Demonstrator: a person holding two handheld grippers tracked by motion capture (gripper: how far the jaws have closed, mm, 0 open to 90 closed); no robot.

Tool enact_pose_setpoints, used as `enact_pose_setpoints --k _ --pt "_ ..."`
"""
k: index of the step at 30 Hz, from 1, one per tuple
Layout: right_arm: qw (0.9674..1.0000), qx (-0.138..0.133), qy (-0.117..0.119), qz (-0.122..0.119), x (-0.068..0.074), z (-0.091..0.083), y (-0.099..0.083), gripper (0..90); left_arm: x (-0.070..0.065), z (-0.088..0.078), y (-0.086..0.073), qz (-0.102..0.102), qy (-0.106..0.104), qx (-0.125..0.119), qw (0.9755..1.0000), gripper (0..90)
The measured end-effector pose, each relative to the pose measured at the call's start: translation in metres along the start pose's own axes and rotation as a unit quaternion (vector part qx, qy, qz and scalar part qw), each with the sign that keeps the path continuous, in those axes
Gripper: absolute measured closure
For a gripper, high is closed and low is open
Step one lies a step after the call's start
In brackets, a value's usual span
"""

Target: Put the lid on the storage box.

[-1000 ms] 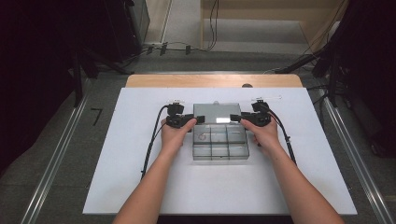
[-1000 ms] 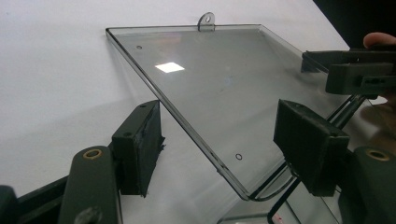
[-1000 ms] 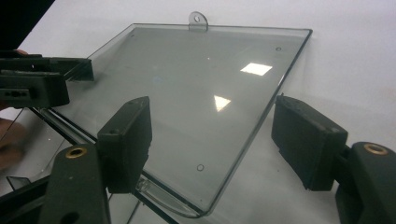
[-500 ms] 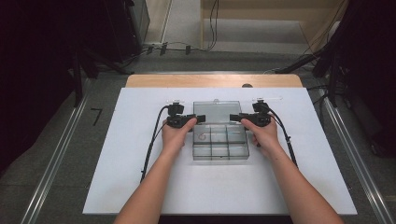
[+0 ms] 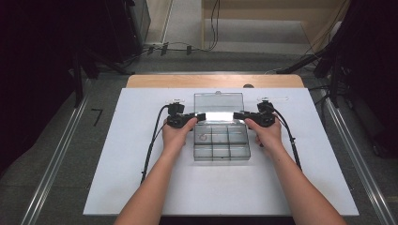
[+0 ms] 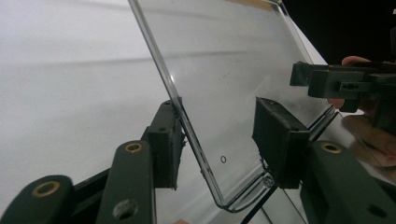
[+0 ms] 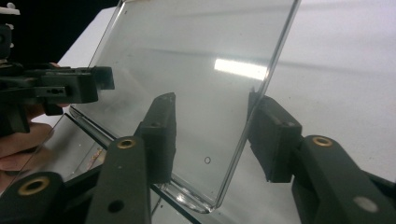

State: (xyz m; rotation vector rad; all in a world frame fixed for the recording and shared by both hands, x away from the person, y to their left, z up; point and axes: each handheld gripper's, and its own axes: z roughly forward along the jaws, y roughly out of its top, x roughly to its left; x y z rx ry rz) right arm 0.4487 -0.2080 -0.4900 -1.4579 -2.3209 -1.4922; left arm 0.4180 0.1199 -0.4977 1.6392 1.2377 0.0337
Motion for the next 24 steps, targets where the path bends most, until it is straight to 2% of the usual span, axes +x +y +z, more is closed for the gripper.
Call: enact_pose_setpoints --k 5,11,16,22,24 --pt "0.9997 -0.014 0.013 -0.012 -0.001 -0.007 0.000 59.8 -0.002 -0.005 0.001 0.007 -0.001 -0.013 0.9999 59.3" --pt "0.9990 -0.024 0.010 -0.035 0.002 -0.012 0.000 63.7 -0.003 -0.010 0.002 0.008 -0.012 -0.021 0.9997 65.0" --pt "0.9976 -0.039 0.015 -0.055 0.004 -0.018 -0.003 69.3 -0.003 -0.016 0.004 0.021 -0.021 -0.022 0.9993 70.7" --pt "0.9960 -0.047 0.015 -0.074 0.006 -0.021 -0.005 70.7 -0.006 -0.017 0.005 0.033 -0.021 -0.019 0.9991 69.0" --pt "0.9952 -0.052 0.016 -0.081 0.006 -0.022 -0.007 71.0 -0.008 -0.017 0.008 0.036 -0.013 -0.023 0.9990 63.0"
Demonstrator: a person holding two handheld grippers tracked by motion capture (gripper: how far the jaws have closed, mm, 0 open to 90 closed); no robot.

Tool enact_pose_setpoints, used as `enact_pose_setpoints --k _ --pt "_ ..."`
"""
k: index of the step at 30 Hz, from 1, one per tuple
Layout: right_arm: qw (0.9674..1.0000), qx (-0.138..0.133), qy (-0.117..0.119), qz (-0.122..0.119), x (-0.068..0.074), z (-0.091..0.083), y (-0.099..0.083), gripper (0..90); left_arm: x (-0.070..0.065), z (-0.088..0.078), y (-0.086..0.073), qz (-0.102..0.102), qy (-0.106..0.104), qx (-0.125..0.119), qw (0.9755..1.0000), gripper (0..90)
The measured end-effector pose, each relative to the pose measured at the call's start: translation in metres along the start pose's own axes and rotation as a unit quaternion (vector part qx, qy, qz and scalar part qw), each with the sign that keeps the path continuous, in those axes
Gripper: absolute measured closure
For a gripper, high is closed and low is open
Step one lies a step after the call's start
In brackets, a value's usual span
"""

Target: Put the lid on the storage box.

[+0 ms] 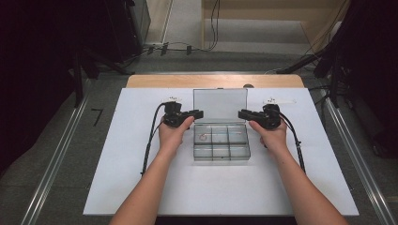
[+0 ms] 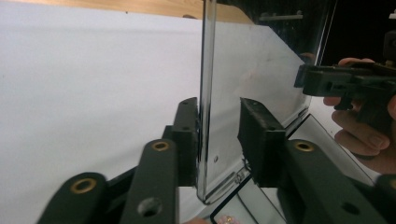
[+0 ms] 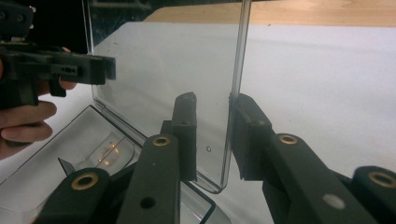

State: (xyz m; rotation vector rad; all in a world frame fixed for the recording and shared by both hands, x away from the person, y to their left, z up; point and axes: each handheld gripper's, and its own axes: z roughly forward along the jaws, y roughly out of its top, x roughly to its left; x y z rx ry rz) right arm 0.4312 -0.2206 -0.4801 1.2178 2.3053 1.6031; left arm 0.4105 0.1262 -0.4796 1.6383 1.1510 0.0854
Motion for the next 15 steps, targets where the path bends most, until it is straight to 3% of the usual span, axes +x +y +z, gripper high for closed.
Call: enact_pose_setpoints --k 1,3,9,15 --pt "1.0000 -0.003 -0.002 -0.004 0.001 0.000 -0.001 71.1 -0.001 -0.001 0.002 -0.003 0.005 -0.002 1.0000 56.4" --pt "0.9999 -0.008 -0.004 -0.014 0.001 -0.001 -0.002 71.1 -0.001 -0.003 0.007 -0.005 0.003 -0.016 0.9998 54.4" --pt "0.9995 -0.016 -0.006 -0.027 0.003 -0.002 -0.004 70.9 -0.006 -0.010 0.023 0.008 0.010 -0.040 0.9991 54.7" --pt "0.9984 -0.020 -0.014 -0.051 0.005 -0.003 -0.005 71.0 -0.012 -0.010 0.030 0.025 0.008 -0.050 0.9984 62.6"
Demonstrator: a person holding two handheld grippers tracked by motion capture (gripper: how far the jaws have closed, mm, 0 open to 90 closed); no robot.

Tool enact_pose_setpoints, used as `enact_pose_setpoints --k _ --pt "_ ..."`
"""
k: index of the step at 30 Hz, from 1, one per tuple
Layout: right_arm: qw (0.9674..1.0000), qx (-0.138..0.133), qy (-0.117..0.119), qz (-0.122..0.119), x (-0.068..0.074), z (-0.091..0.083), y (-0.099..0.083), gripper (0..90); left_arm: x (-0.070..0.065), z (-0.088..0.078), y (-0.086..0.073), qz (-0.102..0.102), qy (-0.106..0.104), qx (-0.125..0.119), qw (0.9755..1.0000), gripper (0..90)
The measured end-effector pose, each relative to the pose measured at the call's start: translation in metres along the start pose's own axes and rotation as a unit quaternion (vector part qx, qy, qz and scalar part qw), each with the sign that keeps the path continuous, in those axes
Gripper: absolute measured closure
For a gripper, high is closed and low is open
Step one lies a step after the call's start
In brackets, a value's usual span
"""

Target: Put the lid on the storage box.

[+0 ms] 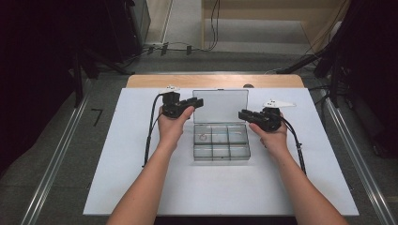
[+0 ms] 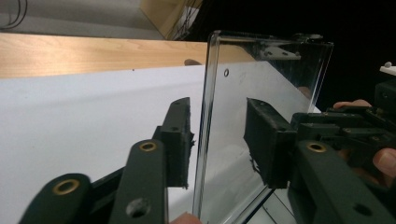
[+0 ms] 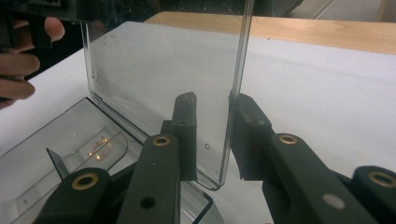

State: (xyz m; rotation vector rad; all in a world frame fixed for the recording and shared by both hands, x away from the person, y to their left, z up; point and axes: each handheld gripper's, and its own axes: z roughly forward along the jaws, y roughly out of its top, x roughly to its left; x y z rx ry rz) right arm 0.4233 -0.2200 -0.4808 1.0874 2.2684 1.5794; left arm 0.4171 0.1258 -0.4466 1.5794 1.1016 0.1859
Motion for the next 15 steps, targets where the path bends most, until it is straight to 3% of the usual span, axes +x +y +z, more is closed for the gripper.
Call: enact_pose_setpoints --k 8,11,15 --pt "1.0000 0.004 -0.004 -0.005 0.001 -0.001 0.001 69.8 -0.003 -0.004 -0.002 0.012 -0.003 -0.005 0.9999 67.6" --pt "0.9997 0.012 -0.016 -0.016 0.005 0.000 0.003 59.5 -0.005 -0.006 -0.003 0.019 -0.005 -0.009 0.9998 67.7" --pt "0.9998 0.006 -0.021 -0.002 0.005 -0.003 0.011 50.9 -0.006 -0.009 -0.005 0.023 -0.014 -0.013 0.9995 67.4"
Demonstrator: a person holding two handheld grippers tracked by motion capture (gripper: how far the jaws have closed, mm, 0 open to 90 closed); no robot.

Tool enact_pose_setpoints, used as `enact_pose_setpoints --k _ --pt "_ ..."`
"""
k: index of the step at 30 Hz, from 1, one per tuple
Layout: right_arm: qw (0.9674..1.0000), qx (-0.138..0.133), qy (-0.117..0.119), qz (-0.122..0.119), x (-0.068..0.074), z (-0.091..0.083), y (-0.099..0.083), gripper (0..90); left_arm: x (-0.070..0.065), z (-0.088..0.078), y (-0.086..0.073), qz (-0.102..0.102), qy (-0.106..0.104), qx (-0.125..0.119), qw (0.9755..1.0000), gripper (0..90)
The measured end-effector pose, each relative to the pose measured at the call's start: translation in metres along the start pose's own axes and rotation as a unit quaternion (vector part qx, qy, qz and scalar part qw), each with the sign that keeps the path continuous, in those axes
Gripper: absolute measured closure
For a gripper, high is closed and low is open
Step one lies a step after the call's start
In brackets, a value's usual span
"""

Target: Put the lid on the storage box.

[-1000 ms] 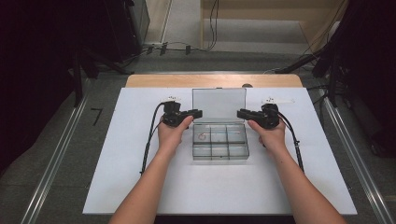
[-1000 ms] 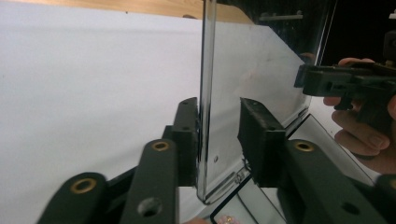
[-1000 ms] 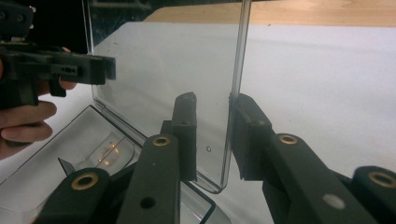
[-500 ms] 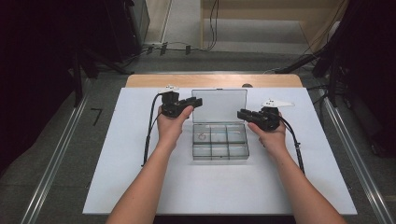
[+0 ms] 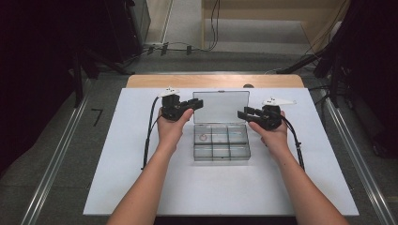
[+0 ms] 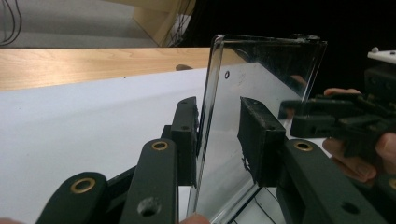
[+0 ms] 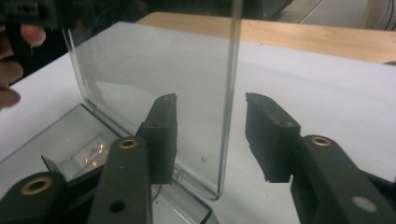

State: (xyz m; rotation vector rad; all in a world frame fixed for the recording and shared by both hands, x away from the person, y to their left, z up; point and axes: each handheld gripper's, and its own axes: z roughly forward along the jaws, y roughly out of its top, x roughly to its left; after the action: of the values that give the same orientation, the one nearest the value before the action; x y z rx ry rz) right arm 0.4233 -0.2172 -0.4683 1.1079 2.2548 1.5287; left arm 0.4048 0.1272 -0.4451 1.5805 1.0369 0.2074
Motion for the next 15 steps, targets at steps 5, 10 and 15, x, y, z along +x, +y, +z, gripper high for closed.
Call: enact_pose_setpoints --k 5,10,15 --pt "0.9998 -0.017 -0.009 -0.003 0.001 -0.008 0.018 48.0 -0.003 -0.004 -0.003 0.006 -0.006 -0.006 0.9999 66.8" --pt "0.9993 -0.032 -0.009 -0.015 0.006 -0.014 0.030 48.6 -0.005 -0.007 -0.006 0.009 -0.012 -0.013 0.9998 66.1" --pt "0.9990 -0.039 0.001 -0.021 0.012 -0.017 0.034 53.6 -0.007 -0.011 -0.008 0.015 -0.015 -0.015 0.9997 66.1"
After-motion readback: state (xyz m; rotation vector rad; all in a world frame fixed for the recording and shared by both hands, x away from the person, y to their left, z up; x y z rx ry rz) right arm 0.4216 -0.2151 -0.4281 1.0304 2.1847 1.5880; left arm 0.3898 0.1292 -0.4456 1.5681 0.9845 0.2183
